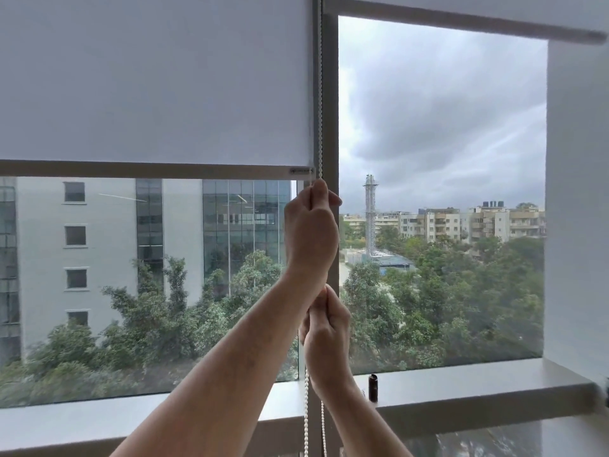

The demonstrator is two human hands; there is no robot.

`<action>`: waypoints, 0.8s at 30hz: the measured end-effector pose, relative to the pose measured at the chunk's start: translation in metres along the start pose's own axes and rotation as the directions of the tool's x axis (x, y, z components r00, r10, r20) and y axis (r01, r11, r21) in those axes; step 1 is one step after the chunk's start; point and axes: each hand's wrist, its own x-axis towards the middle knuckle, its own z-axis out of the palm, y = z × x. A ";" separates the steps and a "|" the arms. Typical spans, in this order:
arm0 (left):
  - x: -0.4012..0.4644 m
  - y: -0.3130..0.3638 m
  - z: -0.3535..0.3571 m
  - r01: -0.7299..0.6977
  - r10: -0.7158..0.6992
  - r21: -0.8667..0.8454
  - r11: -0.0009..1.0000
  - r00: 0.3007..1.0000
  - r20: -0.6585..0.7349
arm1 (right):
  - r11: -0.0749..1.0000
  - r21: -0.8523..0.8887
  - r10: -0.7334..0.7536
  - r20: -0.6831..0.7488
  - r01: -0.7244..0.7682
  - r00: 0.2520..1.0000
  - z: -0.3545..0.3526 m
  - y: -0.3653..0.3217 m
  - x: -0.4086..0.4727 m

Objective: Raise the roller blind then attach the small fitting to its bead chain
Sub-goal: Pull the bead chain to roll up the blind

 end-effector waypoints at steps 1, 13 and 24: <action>-0.002 0.001 -0.001 -0.044 0.044 -0.001 0.999 0.999 -0.004 | 0.999 0.031 0.031 0.028 -0.032 0.999 -0.003 -0.001 0.002; -0.024 -0.013 -0.020 -0.157 0.158 0.028 0.987 0.986 -0.058 | 0.975 0.130 0.156 0.177 -0.180 0.972 -0.004 -0.085 0.096; -0.091 -0.084 -0.044 -0.071 0.070 0.027 0.997 0.997 0.033 | 0.982 0.168 0.074 0.081 -0.087 0.994 0.035 -0.125 0.126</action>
